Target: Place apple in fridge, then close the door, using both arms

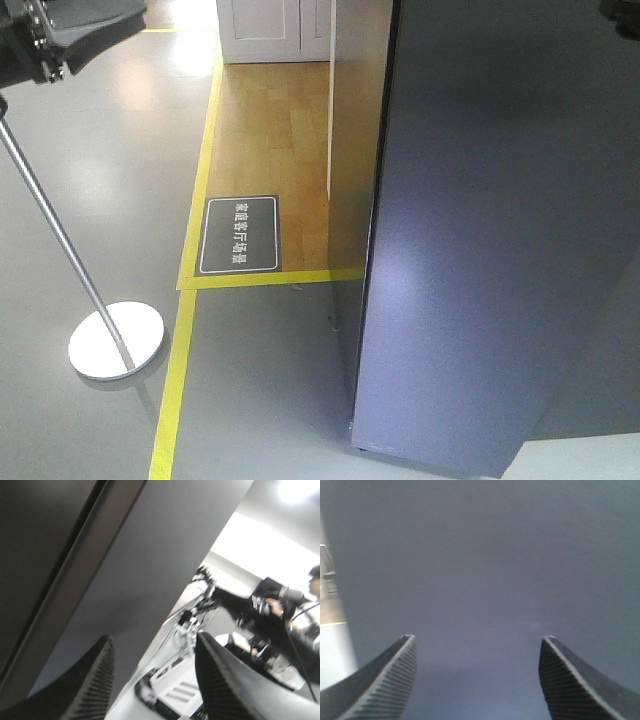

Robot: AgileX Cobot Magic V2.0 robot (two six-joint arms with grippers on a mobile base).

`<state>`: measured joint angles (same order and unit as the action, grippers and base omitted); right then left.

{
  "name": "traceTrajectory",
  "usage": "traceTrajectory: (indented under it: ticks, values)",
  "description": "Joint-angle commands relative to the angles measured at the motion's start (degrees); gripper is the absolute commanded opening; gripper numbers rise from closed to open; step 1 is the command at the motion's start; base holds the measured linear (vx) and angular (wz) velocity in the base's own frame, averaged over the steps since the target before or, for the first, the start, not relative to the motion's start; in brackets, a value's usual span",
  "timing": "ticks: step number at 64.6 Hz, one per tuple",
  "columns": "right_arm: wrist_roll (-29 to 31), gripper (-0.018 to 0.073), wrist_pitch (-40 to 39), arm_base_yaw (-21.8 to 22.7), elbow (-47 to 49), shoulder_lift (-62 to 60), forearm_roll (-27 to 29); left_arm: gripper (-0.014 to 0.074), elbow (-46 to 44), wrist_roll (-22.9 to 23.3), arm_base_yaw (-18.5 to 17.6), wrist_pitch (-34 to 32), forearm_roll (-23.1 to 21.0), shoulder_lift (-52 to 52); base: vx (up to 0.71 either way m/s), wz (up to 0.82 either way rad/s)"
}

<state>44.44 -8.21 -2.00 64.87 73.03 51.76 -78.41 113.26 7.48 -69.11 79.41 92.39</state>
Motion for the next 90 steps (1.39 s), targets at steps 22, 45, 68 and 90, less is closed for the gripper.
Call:
traceTrajectory:
  ticks: [22, 45, 68, 90]
  values:
    - [3.67, 0.0508, 1.83, 5.46, 11.49, 9.03, -0.30, 0.0306, -1.78, 0.47, 2.01, 9.79, 12.71, -2.71, 0.00, 0.00]
    - [3.93, 0.0508, 1.50, 5.46, 17.72, 16.42, -0.22, 0.0223, -1.78, 0.47, 2.01, 15.80, 15.94, -2.71, 0.00, 0.00]
    - [3.98, 0.0508, 5.90, 5.46, 28.60, 25.31, -0.22, 0.0224, -1.78, 2.41, 2.01, 20.67, 16.22, -2.71, 0.00, 0.00]
    - [3.92, 0.0508, 9.81, 5.46, 34.18, 29.48, -0.22, 0.0225, -1.78, 7.17, 2.01, 23.84, 20.38, -2.71, 0.00, 0.00]
